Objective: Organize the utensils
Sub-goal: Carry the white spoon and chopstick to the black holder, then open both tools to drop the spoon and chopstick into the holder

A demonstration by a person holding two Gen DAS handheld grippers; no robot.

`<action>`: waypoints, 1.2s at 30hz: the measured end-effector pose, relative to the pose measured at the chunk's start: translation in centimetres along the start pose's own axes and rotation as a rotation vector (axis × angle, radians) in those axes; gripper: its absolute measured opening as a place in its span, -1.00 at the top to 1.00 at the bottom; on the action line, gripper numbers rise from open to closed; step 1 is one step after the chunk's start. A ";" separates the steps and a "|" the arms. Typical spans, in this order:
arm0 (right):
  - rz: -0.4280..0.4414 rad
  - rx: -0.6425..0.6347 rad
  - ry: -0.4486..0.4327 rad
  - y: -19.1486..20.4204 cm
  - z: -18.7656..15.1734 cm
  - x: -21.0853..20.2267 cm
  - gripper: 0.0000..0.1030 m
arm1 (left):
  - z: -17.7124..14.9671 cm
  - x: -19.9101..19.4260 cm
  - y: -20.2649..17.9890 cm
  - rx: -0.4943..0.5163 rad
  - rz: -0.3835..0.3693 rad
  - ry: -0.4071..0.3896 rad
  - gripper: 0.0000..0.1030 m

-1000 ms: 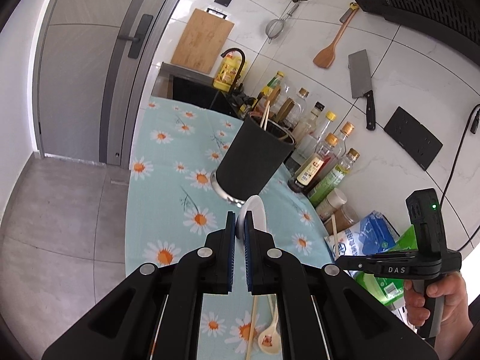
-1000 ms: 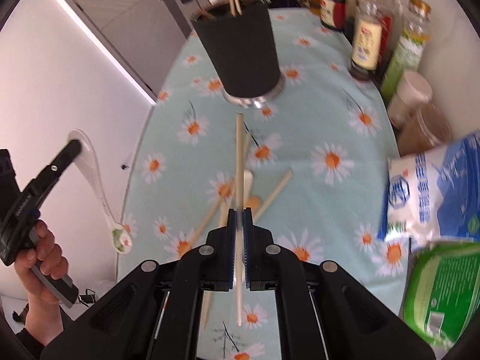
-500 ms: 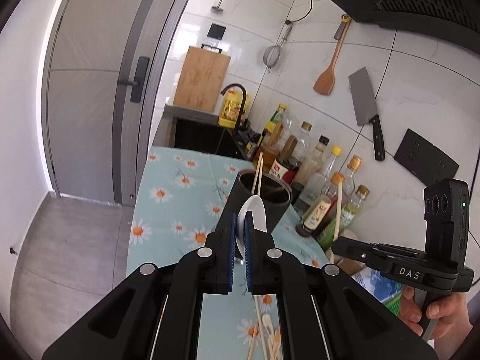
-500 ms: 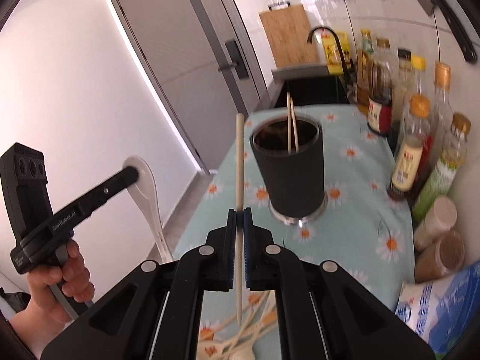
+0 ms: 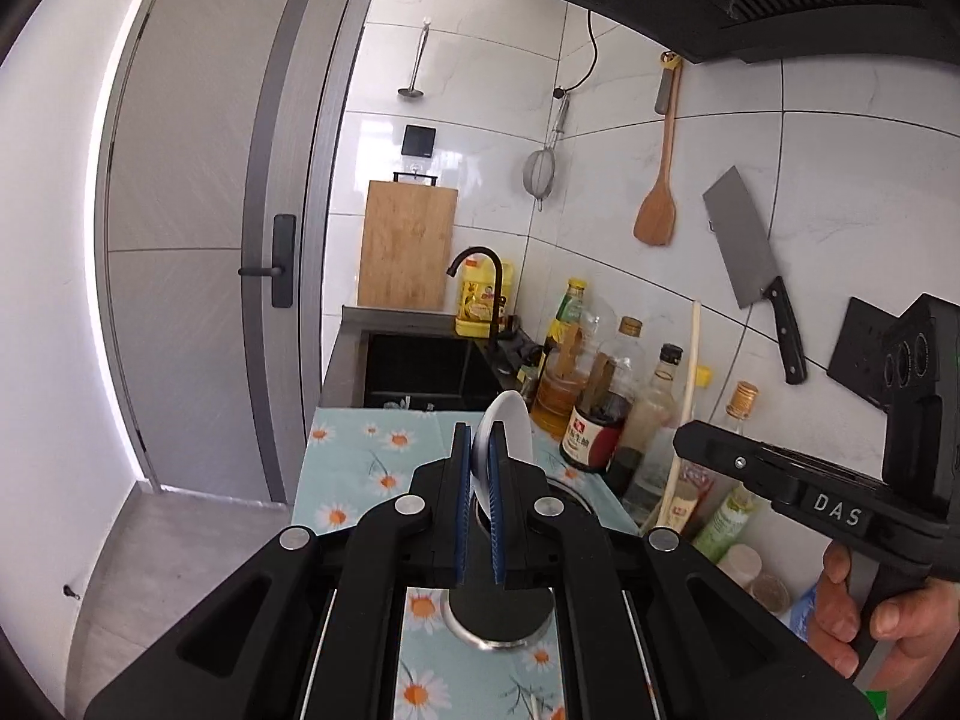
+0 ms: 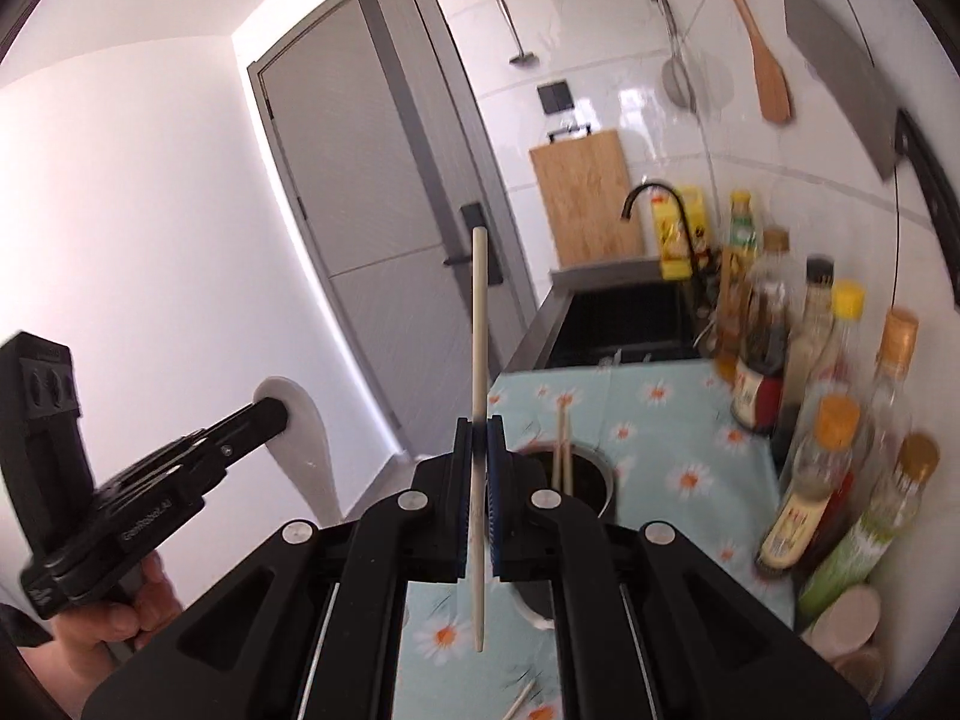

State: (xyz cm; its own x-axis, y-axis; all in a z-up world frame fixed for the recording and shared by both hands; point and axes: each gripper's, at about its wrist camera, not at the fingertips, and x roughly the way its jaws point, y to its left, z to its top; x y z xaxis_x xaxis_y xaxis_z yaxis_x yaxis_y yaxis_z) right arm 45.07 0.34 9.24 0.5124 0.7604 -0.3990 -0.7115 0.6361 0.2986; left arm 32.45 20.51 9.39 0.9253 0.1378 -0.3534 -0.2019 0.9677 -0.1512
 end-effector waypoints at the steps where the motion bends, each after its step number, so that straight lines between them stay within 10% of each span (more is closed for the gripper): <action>1: -0.014 -0.004 -0.018 -0.2 0.4 0.3 0.88 | 0.4 0.6 -0.2 0.012 0.003 -0.005 0.91; 16: -0.019 0.088 -0.107 -4.3 4.3 5.3 0.88 | 3.7 7.6 -2.8 0.187 0.057 -0.045 0.91; 30: -0.002 0.120 -0.021 -5.8 3.8 9.4 0.88 | 2.1 12.7 -3.0 0.210 0.077 0.078 0.89; 33: -0.018 0.132 0.011 -6.0 3.6 9.8 0.66 | 1.9 13.1 -2.6 0.176 0.087 0.112 0.81; 36: -0.009 0.154 0.018 -6.3 3.4 9.6 0.38 | 1.9 12.9 -2.1 0.148 0.077 0.120 0.28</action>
State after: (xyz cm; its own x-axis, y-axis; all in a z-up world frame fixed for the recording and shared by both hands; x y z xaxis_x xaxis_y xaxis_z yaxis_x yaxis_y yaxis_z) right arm 56.10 4.04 6.51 0.5090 0.7529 -0.4172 -0.6242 0.6566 0.4234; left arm 45.47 20.63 6.94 0.8623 0.1954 -0.4672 -0.2135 0.9768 0.0145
